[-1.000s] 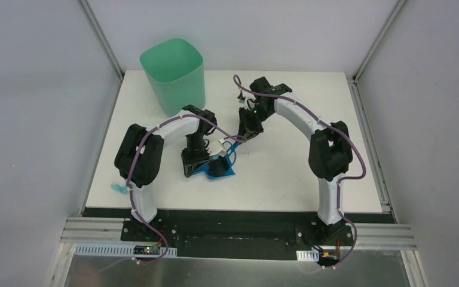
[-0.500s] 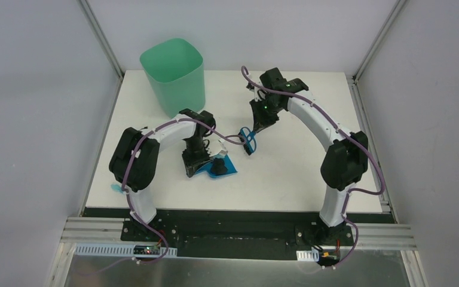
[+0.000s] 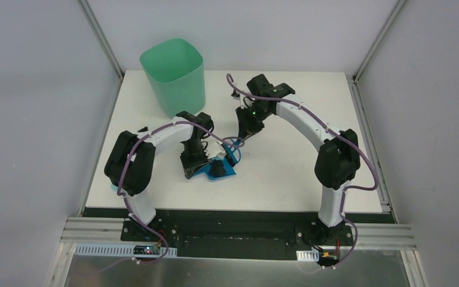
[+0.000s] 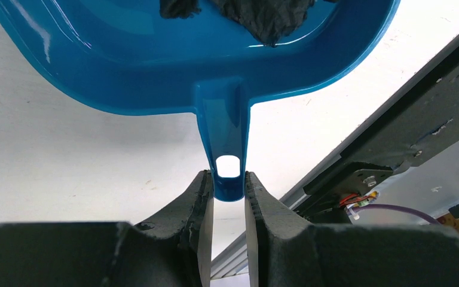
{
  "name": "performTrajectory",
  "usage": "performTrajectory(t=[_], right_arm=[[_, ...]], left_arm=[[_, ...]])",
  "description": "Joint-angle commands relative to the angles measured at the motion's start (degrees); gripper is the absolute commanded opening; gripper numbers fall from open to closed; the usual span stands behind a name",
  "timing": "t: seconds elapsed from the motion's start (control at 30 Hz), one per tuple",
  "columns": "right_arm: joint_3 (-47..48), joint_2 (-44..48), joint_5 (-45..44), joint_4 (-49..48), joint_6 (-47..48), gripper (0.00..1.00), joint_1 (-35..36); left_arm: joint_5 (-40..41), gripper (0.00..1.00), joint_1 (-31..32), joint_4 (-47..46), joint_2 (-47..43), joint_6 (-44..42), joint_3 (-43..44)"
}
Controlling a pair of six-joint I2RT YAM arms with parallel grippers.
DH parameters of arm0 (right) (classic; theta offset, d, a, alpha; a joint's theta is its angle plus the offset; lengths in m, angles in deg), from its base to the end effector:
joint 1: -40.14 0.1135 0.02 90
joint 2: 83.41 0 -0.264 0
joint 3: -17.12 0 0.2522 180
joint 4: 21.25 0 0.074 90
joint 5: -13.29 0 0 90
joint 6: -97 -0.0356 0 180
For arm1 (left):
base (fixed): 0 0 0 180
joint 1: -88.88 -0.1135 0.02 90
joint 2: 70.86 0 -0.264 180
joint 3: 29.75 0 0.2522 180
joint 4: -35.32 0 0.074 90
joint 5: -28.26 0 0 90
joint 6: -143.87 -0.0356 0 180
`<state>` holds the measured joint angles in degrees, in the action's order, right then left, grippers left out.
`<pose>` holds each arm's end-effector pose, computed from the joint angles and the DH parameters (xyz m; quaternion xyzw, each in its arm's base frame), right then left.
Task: Sweep away the paper scraps from the table
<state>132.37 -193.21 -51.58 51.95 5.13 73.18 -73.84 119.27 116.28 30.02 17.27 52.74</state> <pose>0.3277 0.2312 0.2875 -0.2977 0.9112 0.2601 0.1156 0.2477 -0.1539 0.1858 -0.5398 -0.8313 0.1093 0.0752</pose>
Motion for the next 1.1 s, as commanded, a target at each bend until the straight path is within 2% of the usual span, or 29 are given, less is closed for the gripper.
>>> performTrajectory(t=[0.0,0.2,0.43,0.57,0.67,0.8,0.93,0.97,1.07], right_arm=[[-0.2,0.0,10.7,-2.7,-4.5,0.0,3.1],[0.8,3.1,11.6,-2.1,-5.2,0.0,1.1],[-0.2,7.8,6.9,1.8,-4.3,0.0,-10.9],[-5.9,9.2,8.9,2.5,-2.6,0.0,-16.5],[-11.0,12.0,9.1,0.4,-1.7,0.0,-18.8],[-19.2,16.9,14.9,-6.3,-1.1,0.0,-23.2],[-25.9,20.3,15.7,-11.9,-1.1,0.0,-26.6],[-27.6,21.2,20.6,-13.2,-0.2,0.0,-27.2],[-33.7,25.1,21.3,-20.2,-0.2,0.0,-27.9]], left_arm=[[-1.0,0.02,0.5,-0.8,-0.9,-0.1,0.6],[-0.2,0.02,0.5,-2.0,-2.3,0.0,-0.2],[-0.6,0.02,0.5,-5.4,-6.8,-0.8,-2.9],[-1.1,0.02,0.5,-5.8,-8.5,-0.6,-2.9],[-2.0,0.02,0.5,-6.0,-9.7,-0.2,-2.9],[-1.0,0.01,0.4,-6.0,-11.3,0.9,-2.0],[-0.7,0.01,-0.1,-1.6,-12.3,1.1,3.8],[-0.7,0.01,-0.1,-0.3,-12.4,1.2,5.5],[1.1,0.01,-0.2,2.1,-11.9,2.4,10.0]])
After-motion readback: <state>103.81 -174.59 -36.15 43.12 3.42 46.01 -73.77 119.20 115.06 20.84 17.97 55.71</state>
